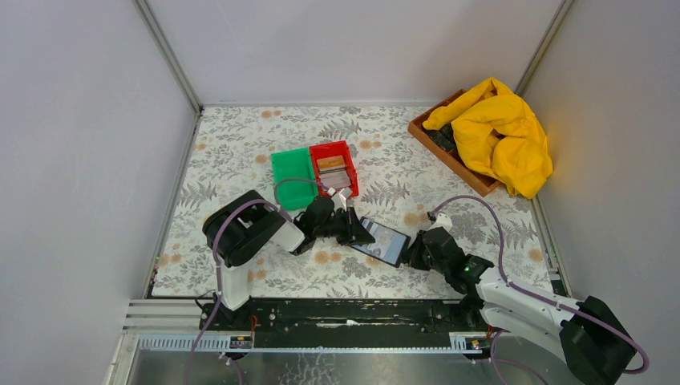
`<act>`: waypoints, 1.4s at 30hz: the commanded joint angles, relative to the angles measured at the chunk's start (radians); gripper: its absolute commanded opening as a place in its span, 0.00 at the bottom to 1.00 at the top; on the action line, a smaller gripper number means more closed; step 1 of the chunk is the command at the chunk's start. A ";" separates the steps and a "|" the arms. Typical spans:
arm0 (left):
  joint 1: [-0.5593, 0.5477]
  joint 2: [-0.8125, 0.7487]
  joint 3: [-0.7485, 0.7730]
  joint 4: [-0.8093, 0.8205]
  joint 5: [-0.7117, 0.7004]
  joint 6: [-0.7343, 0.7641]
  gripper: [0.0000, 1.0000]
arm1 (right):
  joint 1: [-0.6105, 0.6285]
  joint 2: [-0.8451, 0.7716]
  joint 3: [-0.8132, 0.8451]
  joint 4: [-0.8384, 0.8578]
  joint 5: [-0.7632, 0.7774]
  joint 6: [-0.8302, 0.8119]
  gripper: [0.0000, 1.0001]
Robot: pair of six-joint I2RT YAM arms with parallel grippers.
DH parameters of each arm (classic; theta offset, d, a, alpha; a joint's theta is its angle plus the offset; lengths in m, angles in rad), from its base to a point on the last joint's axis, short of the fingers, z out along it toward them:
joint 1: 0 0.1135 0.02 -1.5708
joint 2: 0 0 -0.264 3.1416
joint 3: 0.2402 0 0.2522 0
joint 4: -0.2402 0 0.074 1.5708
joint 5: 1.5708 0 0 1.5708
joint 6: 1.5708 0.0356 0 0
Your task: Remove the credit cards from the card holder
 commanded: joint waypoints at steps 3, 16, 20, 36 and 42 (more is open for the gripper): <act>0.011 0.008 -0.015 0.017 -0.009 0.013 0.18 | -0.001 0.023 0.004 -0.047 -0.005 -0.022 0.00; 0.015 -0.007 -0.024 0.021 0.004 0.020 0.00 | -0.001 0.018 0.001 -0.049 -0.007 -0.021 0.00; 0.028 -0.043 -0.044 0.017 0.003 0.035 0.00 | -0.001 0.017 0.000 -0.049 -0.008 -0.020 0.00; 0.088 -0.244 -0.101 -0.140 -0.049 0.123 0.00 | -0.002 0.015 -0.001 -0.048 -0.006 -0.019 0.00; 0.091 -0.385 -0.100 -0.252 -0.096 0.165 0.00 | -0.001 0.008 0.000 -0.047 -0.008 -0.023 0.00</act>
